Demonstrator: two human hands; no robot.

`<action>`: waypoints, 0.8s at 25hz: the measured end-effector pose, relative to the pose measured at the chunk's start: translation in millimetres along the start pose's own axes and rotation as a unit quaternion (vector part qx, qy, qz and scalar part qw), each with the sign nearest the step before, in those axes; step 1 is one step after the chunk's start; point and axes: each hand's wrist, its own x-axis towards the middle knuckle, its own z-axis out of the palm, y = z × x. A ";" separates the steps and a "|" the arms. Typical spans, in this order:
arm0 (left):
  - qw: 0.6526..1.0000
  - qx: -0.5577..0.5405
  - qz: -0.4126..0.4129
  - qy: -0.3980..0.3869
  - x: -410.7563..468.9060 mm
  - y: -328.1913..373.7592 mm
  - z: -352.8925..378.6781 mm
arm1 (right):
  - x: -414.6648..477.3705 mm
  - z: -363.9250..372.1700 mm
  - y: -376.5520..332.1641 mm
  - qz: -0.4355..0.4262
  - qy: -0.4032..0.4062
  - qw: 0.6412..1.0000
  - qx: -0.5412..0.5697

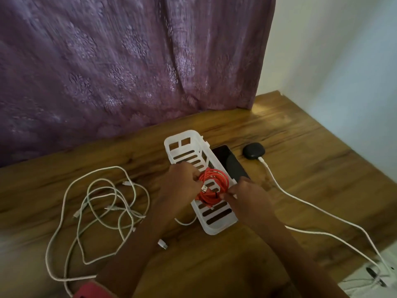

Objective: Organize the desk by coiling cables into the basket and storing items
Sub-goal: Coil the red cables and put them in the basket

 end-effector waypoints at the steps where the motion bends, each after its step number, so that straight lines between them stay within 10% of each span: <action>1: 0.999 0.038 0.015 -0.014 3.3 0.7 2.7 | -2.3 0.5 0.4 -0.005 -0.001 1.000 -0.018; 9: 0.959 0.267 0.065 -0.066 19.1 -4.2 25.3 | -12.8 1.6 12.2 -0.025 0.039 0.998 -0.043; 20: 0.923 0.356 0.084 -0.122 19.6 2.6 37.0 | -16.9 16.5 33.6 -0.002 0.100 0.968 0.230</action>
